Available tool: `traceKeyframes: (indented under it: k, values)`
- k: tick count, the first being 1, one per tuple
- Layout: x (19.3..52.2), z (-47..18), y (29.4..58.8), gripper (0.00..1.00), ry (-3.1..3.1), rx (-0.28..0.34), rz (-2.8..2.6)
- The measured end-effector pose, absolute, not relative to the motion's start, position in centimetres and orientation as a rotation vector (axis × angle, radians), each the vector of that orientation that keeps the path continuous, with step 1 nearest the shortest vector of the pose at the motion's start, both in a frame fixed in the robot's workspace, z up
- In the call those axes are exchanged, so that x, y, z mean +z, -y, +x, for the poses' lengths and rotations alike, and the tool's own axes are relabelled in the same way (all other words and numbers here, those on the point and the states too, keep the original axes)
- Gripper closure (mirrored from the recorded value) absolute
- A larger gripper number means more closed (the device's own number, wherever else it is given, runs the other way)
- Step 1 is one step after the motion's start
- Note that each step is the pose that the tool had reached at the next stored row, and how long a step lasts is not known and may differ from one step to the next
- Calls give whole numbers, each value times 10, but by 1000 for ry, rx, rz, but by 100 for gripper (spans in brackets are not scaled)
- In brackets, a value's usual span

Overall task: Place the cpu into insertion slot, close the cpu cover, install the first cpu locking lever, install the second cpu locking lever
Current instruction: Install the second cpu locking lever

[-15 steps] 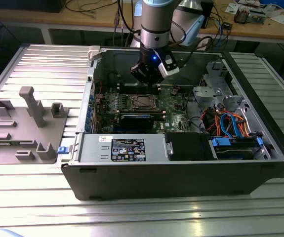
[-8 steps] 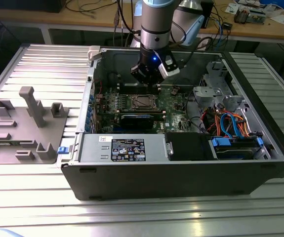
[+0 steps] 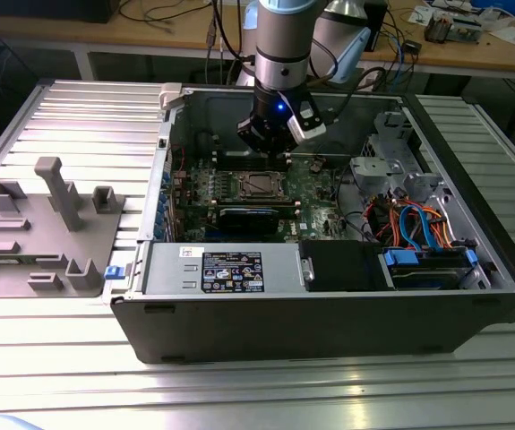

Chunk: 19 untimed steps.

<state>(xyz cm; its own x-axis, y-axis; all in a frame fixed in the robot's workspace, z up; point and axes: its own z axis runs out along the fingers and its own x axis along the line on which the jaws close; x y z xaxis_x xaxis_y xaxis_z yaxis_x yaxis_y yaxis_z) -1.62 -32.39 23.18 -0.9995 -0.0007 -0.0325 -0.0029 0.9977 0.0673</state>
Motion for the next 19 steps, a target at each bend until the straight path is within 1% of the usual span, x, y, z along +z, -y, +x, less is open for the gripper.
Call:
traceKeyframes:
  k: [19]
  values:
    - [236,-16,326,89,-3107,106,-3]
